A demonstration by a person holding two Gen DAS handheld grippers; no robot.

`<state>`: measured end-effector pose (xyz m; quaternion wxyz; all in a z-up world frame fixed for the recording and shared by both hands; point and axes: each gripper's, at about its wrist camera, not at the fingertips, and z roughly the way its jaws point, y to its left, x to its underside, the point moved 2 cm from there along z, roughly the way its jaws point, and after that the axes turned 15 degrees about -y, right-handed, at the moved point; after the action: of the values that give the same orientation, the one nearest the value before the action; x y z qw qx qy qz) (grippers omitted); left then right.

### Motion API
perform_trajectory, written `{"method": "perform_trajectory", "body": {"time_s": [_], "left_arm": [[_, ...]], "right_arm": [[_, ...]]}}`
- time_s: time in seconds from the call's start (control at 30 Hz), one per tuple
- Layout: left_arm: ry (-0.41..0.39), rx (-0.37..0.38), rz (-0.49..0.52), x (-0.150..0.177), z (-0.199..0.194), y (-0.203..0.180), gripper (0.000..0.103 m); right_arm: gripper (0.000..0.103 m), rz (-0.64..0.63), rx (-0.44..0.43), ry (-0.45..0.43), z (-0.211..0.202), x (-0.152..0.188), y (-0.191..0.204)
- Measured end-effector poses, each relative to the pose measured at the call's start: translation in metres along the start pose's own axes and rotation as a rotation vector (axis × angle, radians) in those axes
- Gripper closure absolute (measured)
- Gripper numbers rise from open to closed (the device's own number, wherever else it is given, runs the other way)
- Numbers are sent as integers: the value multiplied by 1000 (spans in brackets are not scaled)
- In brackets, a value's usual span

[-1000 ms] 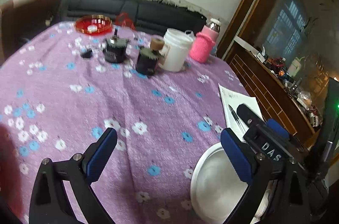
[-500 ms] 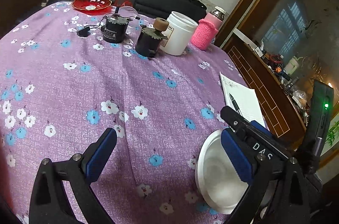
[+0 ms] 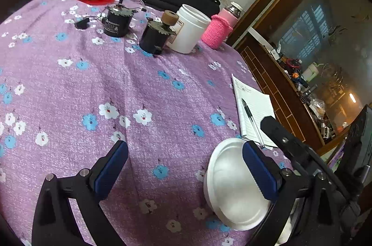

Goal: Organize plates and bowls

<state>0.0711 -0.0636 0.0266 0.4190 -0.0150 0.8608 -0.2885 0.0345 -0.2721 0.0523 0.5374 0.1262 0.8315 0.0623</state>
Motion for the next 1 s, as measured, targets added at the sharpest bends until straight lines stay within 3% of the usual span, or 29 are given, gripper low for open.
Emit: {"method": "perform_trajectory", "body": {"time_s": [0.33,0.5,0.73,0.93,0.97,1.0], "left_arm": [[99,45,-5,13,11,-7,5],[158,45,50,29,21,-19,5],[214,58,88,42,29,-25,26],[218,65,103,47,32,-27,32],[217,65,103,47,33,-27,35],[222,70,102,47,33,-26,53]], "right_arm": [[16,18,29,189,2,11,-28],[25,23,51,252,8,34,-31],[35,44,70,297,12,56,-37],[56,40,79,307,10,65,-36],[66,36,76,306,9,66,-34],[75,33,70,305,8,67,-32]]}}
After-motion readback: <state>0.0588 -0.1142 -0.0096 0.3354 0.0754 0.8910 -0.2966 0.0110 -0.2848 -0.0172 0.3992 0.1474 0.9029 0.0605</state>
